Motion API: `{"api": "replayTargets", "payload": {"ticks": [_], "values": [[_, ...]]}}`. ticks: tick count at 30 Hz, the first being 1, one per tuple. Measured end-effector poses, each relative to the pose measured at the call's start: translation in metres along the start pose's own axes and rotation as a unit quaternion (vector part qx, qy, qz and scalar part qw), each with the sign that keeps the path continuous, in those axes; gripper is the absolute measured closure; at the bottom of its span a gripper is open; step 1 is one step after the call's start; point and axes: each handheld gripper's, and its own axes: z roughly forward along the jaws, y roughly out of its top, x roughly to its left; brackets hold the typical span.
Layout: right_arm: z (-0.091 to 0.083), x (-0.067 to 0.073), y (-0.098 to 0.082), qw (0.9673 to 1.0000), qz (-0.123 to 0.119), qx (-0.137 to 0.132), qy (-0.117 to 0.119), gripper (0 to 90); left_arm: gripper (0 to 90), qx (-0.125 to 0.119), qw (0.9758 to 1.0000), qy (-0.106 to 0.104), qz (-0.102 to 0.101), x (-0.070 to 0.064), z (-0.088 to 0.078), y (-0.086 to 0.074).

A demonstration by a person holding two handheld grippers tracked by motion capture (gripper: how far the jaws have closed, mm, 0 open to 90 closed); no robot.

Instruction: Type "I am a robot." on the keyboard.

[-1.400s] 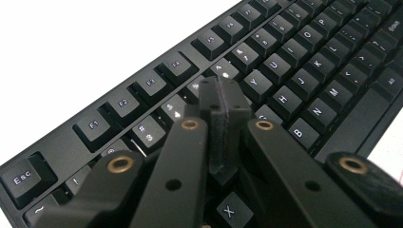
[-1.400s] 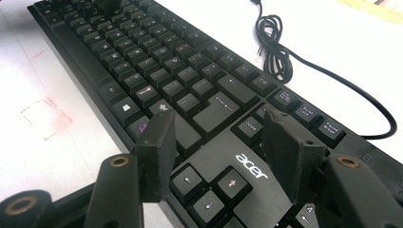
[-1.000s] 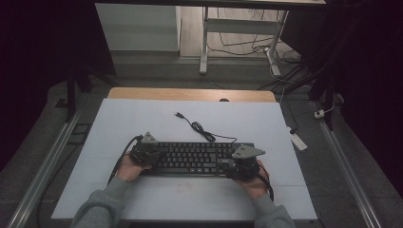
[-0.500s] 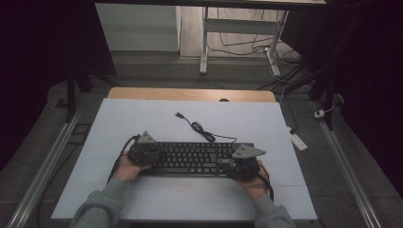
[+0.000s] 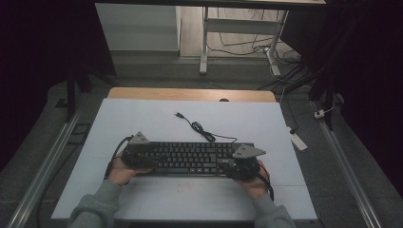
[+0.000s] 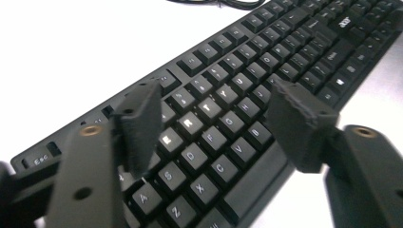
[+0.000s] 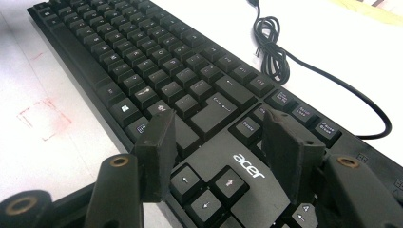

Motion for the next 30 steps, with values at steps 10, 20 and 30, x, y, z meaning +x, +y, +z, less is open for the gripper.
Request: {"api": "replayTargets", "payload": {"ticks": [10,20,30], "values": [[0.0,-0.0004,-0.0001,1.0,0.0,0.0,-0.001,45.7,24.0,-0.001,0.9999,-0.014,-0.008,0.0012,-0.0069,-0.0021],[-0.0005,-0.0007,0.0,1.0,-0.002,-0.001,-0.002,45.7,23.0,0.001,0.9999,-0.015,-0.006,0.0004,-0.0064,-0.0021],[-0.0007,0.001,0.0039,0.9999,0.001,-0.011,0.003,45.8,22.9,0.003,0.9998,-0.017,-0.003,0.0,-0.006,-0.0021]]}}
